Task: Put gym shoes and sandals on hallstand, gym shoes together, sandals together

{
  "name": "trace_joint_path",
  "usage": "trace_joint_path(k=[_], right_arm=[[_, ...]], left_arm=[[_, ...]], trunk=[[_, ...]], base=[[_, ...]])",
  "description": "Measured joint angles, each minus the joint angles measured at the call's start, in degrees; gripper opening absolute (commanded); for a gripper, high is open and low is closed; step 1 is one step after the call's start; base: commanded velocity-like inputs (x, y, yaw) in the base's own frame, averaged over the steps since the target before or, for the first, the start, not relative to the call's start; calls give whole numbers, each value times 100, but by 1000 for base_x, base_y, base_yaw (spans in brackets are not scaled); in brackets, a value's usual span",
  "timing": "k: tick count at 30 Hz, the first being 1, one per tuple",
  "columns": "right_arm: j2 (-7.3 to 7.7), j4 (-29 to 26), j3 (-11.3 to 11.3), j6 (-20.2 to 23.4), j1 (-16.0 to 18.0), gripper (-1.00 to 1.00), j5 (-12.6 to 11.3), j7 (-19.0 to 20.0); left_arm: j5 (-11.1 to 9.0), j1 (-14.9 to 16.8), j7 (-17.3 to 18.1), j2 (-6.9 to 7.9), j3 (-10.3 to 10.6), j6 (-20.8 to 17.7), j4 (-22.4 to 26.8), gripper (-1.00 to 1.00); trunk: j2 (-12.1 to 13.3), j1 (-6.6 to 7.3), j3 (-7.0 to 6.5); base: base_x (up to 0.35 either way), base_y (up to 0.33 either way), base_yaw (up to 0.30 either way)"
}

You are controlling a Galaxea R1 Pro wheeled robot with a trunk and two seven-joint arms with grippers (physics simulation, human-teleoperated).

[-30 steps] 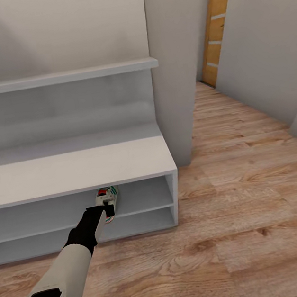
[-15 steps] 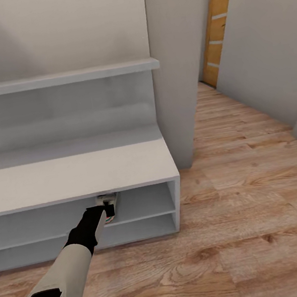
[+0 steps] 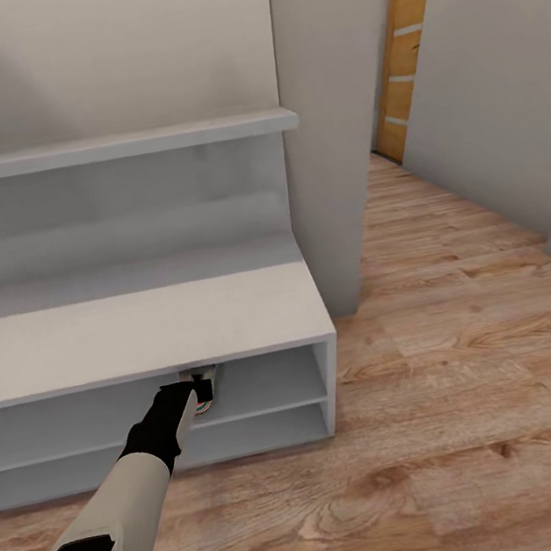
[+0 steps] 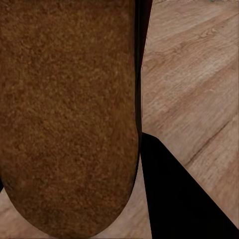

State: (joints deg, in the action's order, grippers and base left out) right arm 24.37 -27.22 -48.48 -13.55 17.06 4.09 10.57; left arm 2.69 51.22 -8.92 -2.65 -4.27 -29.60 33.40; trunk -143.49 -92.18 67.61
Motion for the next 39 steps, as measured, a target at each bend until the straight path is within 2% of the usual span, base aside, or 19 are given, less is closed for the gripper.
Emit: trace_joint_path(k=[10, 11, 24, 39], right_arm=[[0, 0, 0, 0, 0, -100, 0, 0], [0, 0, 0, 0, 0, -100, 0, 0], [0, 0, -1, -1, 0, -100, -2, 8], [0, 2, 0, -2, 0, -100, 0, 8]], left_arm=[[0, 0, 7, 0, -2, 5, 0, -100], [1, 0, 10, 0, -2, 7, 5, 100], [3, 0, 49, 17, 11, 8, 7, 100], [3, -7, 52, 18, 10, 16, 9, 100]], trunk=[[0, -2, 0], [0, -2, 0], [0, -3, 0], [0, -6, 0]], base=[[60, 0, 0], [2, 0, 0], [-16, 1, 0], [-314, 66, 0]])
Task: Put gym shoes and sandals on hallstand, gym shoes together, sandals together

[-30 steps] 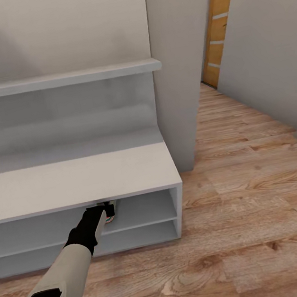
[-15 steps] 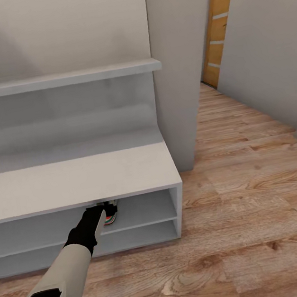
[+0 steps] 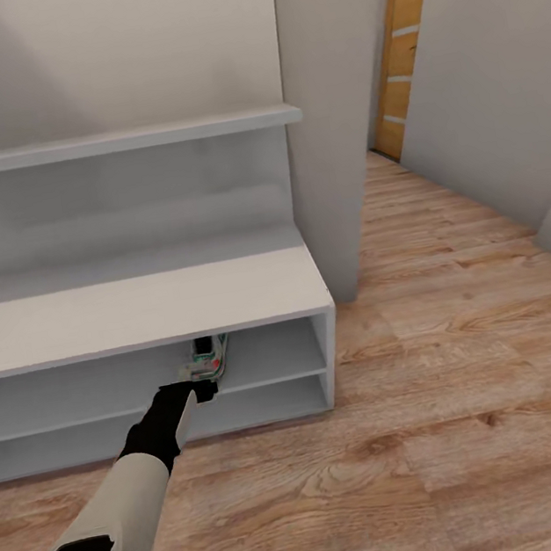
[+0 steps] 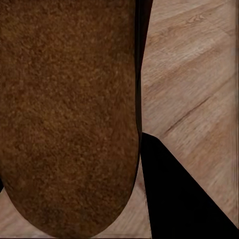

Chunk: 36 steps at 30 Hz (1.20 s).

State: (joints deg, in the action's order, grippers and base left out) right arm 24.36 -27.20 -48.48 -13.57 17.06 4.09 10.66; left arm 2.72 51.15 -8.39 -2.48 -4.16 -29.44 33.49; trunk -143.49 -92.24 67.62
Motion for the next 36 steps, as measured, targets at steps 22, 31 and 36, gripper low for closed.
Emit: trace_joint_path(k=[22, 31, 36], right_arm=[[-111, 29, 18, 0, 0, -100, 1, 9], [-376, 175, 29, -8, 0, -100, 14, 31], [-392, 498, 34, -20, 0, -100, 9, 33]], left_arm=[[-25, -2338, 2734, 533, -63, 3306, 9, 100], [-210, -3124, 5544, 1269, -137, 3984, -69, 100], [-393, -3168, 5878, 1336, -185, 4037, -365, 100]], trunk=[[0, 3, 1], [0, 3, 0], [0, 3, 0]], base=[[-223, 44, 0], [-3, 0, 0], [0, 0, 0]])
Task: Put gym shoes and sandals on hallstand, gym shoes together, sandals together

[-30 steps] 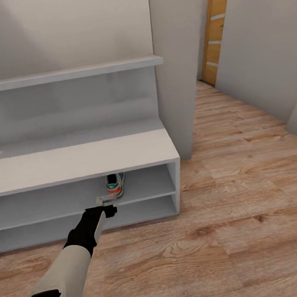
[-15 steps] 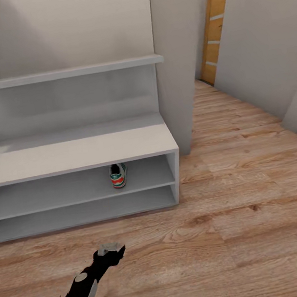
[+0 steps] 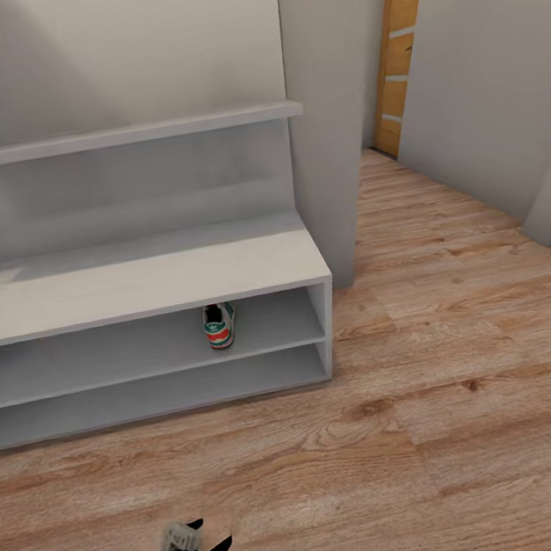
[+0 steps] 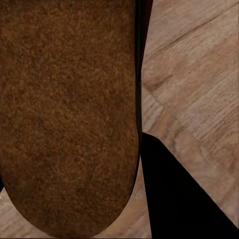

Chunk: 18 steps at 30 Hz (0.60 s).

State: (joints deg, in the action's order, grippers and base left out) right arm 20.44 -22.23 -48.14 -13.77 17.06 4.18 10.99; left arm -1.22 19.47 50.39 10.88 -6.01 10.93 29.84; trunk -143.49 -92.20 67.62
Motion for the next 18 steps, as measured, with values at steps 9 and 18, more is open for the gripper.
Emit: trace_joint_path(k=[9, 18], right_arm=[[-69, 234, 2, -22, 1, -100, -3, -7], [-165, 232, 1, -31, 1, -100, -10, 0]], left_arm=[[-255, -145, 4, -3, -757, 534, -361, 100], [-246, -185, -6, -30, -859, 618, -396, 100]], trunk=[[0, 0, 0], [0, 0, 0]], base=[[0, 0, 0], [0, 0, 0]])
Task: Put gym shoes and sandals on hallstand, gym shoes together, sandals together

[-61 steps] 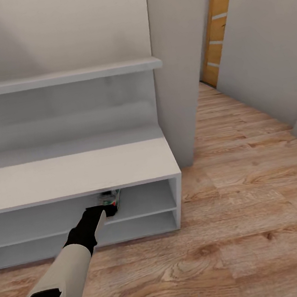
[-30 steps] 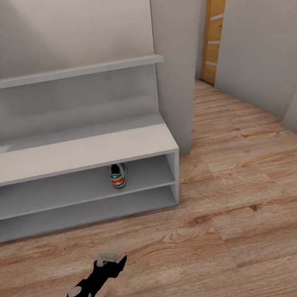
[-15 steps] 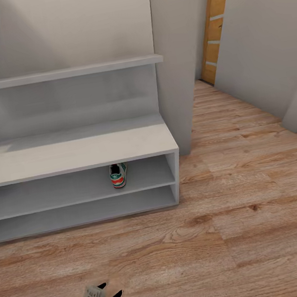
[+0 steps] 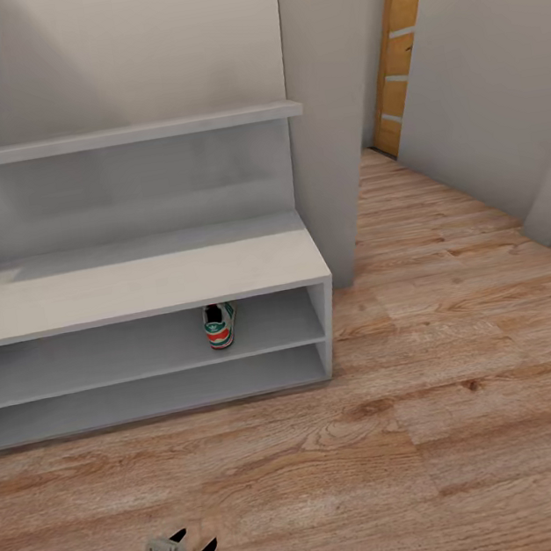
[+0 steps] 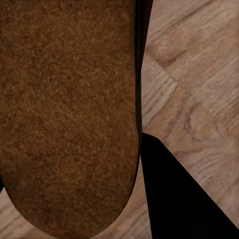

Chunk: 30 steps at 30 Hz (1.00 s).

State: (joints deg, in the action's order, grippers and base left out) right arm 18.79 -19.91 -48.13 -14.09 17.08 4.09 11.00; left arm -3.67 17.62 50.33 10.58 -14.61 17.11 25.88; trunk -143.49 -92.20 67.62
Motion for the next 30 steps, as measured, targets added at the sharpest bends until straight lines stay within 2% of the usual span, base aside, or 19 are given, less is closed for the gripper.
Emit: trace_joint_path(k=[9, 30], right_arm=[[-57, -23, 0, 5, 0, -100, -4, 23], [-79, -16, 1, -2, 0, -100, 1, 9]], left_arm=[[-2, -17, 1, -3, -23, 7, 7, 100], [-35, -18, 2, 20, -58, -11, 16, 100]], trunk=[[0, 0, 0], [0, -1, 0]], base=[[-15, 61, 0], [-110, 280, 0]])
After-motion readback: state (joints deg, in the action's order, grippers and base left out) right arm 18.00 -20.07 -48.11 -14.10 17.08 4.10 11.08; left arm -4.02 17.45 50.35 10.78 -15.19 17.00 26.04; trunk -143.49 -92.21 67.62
